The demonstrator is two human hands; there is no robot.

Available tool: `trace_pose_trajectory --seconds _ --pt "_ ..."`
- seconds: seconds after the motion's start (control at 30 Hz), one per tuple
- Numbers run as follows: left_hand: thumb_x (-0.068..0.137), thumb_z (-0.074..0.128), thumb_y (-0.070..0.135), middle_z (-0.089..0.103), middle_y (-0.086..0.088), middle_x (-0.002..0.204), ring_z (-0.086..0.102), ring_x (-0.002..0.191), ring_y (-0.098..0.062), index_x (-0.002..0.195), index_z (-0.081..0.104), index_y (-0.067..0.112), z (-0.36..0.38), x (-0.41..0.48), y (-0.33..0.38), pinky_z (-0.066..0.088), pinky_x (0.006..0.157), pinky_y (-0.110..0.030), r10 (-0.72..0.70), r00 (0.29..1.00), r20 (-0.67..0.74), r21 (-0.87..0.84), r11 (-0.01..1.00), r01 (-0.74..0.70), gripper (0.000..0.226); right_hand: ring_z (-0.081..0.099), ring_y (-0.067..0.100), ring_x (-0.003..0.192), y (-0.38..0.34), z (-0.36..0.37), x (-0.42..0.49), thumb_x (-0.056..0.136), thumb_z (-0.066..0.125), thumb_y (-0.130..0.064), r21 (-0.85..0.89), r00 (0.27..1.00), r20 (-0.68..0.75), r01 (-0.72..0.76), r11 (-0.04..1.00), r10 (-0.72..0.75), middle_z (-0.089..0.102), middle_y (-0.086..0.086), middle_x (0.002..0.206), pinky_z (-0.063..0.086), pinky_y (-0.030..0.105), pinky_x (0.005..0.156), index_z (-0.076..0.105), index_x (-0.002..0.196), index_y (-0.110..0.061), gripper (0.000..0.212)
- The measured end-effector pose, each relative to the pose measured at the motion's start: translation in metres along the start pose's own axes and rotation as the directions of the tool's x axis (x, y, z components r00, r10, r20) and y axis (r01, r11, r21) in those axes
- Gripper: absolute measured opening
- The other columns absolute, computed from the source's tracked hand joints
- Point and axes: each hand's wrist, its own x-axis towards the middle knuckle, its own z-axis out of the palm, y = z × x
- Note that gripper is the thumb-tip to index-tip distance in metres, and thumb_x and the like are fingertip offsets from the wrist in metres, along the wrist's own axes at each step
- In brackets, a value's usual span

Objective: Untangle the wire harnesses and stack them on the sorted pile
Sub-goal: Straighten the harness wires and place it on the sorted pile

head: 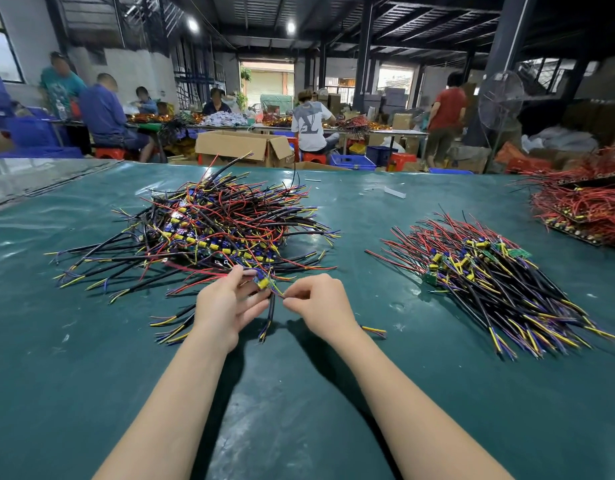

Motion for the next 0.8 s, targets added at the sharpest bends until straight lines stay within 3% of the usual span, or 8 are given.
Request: trace_pose_trajectory --seconds 0.07,0.13,0.23,0.33,0.5,0.57,0.67,0.8 --pt "0.096 0.047 0.025 0.064 -0.004 0.077 0.062 0.074 -0.015 0.072 0.06 0.01 0.0 0.0 -0.002 0.051 0.061 -0.026 0.027 1.0 -0.014 0.084 0.996 -0.026 0.031 0.052 0.013 0.067 0.007 -0.008 0.001 0.077 0.068 -0.01 0.084 0.996 0.048 -0.072 0.994 0.068 0.066 0.007 0.073 0.037 0.015 0.057 0.075 0.087 -0.008 0.012" --pt "0.094 0.053 0.021 0.065 0.001 0.065 0.061 0.072 -0.013 0.067 0.059 0.01 0.0 0.001 -0.001 0.053 0.056 -0.024 0.094 0.993 -0.07 0.096 0.992 -0.087 0.03 0.049 0.004 0.057 0.011 -0.016 0.002 0.076 0.071 -0.009 0.158 0.989 0.119 -0.104 0.982 0.085 0.064 0.004 0.071 0.035 0.007 0.051 0.075 0.085 -0.007 0.011" --pt "0.094 0.054 0.018 0.063 0.007 0.052 0.058 0.065 -0.008 0.066 0.057 0.012 -0.013 0.005 0.013 0.052 0.046 -0.014 0.143 0.968 -0.205 0.006 0.989 -0.145 0.029 0.047 -0.004 0.047 0.019 -0.022 0.003 0.075 0.071 -0.008 0.101 0.977 0.195 -0.11 0.989 0.089 0.065 -0.006 0.061 0.034 0.005 0.047 0.076 0.083 -0.006 0.01" --pt "0.095 0.052 0.02 0.061 0.009 0.042 0.059 0.052 -0.003 0.068 0.056 0.011 -0.027 0.011 0.023 0.05 0.044 -0.013 0.117 0.947 -0.299 -0.107 0.982 -0.155 0.029 0.044 -0.005 0.038 0.028 -0.029 0.003 0.075 0.07 -0.007 0.13 0.959 0.265 -0.141 0.981 0.103 0.055 -0.018 0.041 0.033 0.006 0.043 0.075 0.075 -0.009 0.005" --pt "0.098 0.041 0.026 0.063 0.006 0.045 0.06 0.064 -0.009 0.071 0.057 0.01 -0.031 0.011 0.027 0.051 0.048 -0.019 0.015 0.951 -0.31 -0.187 0.979 -0.077 0.035 0.044 -0.001 0.05 0.035 -0.036 0.005 0.074 0.072 -0.008 0.115 0.939 0.334 -0.13 0.985 0.085 0.058 -0.01 0.057 0.034 0.009 0.047 0.076 0.077 -0.012 0.006" --pt "0.099 0.035 0.029 0.067 0.002 0.059 0.059 0.069 -0.01 0.074 0.058 0.009 -0.035 0.012 0.027 0.051 0.058 -0.022 0.028 0.944 -0.329 -0.193 0.976 -0.096 0.04 0.046 0.005 0.055 0.038 -0.04 0.006 0.075 0.071 -0.008 0.061 0.955 0.278 -0.126 0.99 0.104 0.056 -0.007 0.058 0.034 0.011 0.049 0.076 0.08 -0.011 0.008" --pt "0.099 0.034 0.039 0.061 -0.003 0.09 0.058 0.085 -0.016 0.091 0.057 0.005 -0.033 0.013 0.02 0.05 0.077 -0.032 0.1 0.921 -0.377 -0.076 0.987 -0.138 0.041 0.051 0.016 0.069 0.045 -0.047 0.006 0.077 0.068 -0.009 -0.044 0.989 0.007 -0.145 0.988 0.145 0.057 -0.004 0.061 0.037 0.022 0.058 0.076 0.084 -0.009 0.01" --pt "0.096 0.037 0.033 0.051 -0.006 0.105 0.047 0.096 -0.018 0.105 0.053 0.008 -0.024 0.013 0.013 0.045 0.086 -0.035 0.187 0.906 -0.379 0.109 0.981 -0.157 0.031 0.058 0.029 0.097 0.044 -0.065 0.014 0.084 0.061 -0.018 -0.113 0.901 -0.388 -0.257 0.96 0.195 0.068 0.01 0.098 0.036 0.028 0.069 0.074 0.093 -0.012 0.017"
